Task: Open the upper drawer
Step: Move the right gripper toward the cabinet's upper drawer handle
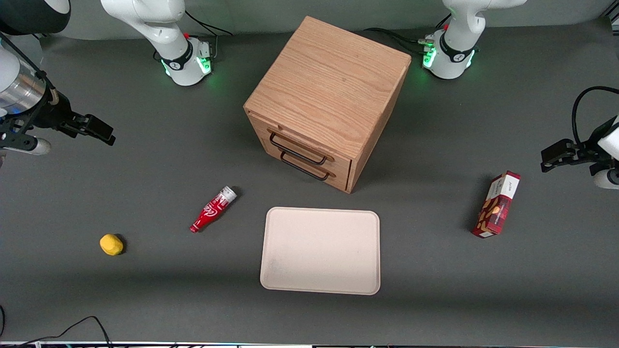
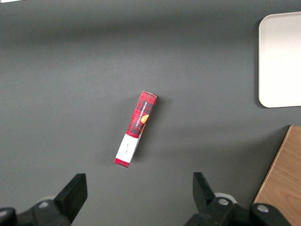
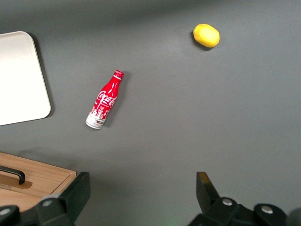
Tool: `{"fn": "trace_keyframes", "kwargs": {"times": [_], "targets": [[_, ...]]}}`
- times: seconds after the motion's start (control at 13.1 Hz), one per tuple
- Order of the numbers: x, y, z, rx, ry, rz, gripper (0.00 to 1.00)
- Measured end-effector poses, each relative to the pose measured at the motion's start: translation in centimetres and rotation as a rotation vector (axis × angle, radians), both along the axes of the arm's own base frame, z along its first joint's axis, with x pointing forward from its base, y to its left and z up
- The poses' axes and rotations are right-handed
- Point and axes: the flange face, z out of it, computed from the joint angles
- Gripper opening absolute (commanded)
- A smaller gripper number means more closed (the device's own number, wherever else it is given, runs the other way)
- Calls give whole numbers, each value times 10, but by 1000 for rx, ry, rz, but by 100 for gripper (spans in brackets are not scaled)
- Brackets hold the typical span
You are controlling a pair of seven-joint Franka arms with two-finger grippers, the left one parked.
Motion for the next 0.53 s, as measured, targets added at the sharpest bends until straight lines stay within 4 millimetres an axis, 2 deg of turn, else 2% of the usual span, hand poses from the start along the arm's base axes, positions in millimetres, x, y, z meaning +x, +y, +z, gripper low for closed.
{"fn": "trace_keyframes", "kwargs": {"times": [0.38,0.53], "targets": [[3,1,-3,3,5,4,100],[13,19,-4,37,2,35,100]]}}
